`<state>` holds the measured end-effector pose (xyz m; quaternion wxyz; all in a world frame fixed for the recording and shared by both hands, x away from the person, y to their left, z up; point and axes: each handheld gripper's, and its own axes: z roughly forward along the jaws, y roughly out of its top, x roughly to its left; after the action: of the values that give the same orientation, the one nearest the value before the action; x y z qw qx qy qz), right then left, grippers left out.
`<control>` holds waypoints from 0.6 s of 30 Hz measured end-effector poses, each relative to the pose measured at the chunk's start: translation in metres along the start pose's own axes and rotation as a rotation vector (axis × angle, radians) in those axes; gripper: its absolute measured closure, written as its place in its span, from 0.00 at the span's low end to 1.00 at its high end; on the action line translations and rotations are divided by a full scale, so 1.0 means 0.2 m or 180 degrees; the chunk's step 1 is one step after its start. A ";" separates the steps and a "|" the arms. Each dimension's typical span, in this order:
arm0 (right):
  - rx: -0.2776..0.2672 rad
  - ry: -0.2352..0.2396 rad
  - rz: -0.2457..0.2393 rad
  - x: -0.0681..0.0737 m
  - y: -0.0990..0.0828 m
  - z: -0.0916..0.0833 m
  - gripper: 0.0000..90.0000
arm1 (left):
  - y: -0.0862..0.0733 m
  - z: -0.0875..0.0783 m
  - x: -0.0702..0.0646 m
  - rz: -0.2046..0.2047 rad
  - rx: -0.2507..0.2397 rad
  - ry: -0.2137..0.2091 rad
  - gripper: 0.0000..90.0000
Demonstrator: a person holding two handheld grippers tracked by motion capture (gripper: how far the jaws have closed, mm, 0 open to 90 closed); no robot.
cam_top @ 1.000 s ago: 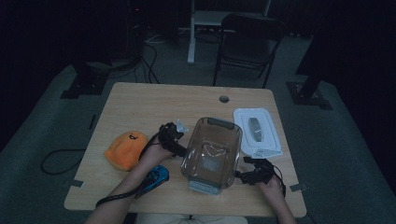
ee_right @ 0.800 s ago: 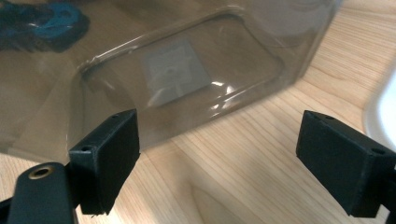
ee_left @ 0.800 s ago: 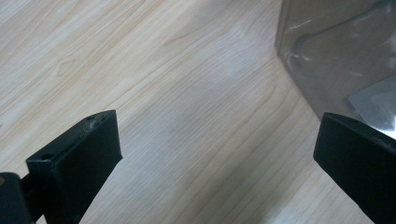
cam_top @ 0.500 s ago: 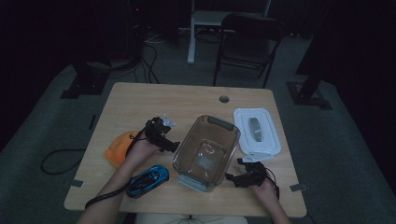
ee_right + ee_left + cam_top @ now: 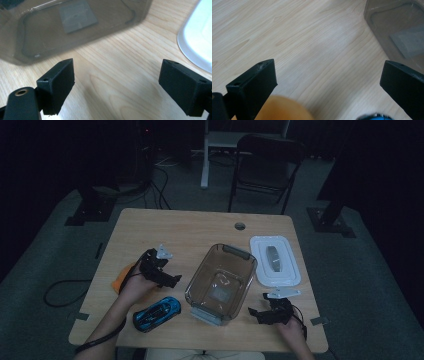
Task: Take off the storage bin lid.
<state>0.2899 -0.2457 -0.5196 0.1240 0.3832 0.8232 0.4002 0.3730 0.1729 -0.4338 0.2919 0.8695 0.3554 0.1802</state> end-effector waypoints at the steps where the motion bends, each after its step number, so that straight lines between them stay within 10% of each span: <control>1: 0.0004 -0.0030 -0.0001 0.00 -0.01 -0.01 0.14 | -0.01 -0.02 0.01 -0.0015 -0.0007 0.0030 0.01; 5: 0.0042 -0.0036 0.0034 -0.01 -0.04 -0.03 0.14 | -0.07 -0.08 0.05 -0.0123 0.0033 0.0271 0.01; 18: 0.0087 -0.0315 0.0049 -0.03 -0.10 -0.08 0.14 | -0.33 -0.20 0.15 -0.0537 -0.0078 0.0392 0.01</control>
<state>0.2752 -0.2676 -0.5245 0.1563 0.4105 0.8184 0.3704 0.3381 0.2479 -0.4415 0.2942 0.8201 0.4424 0.2125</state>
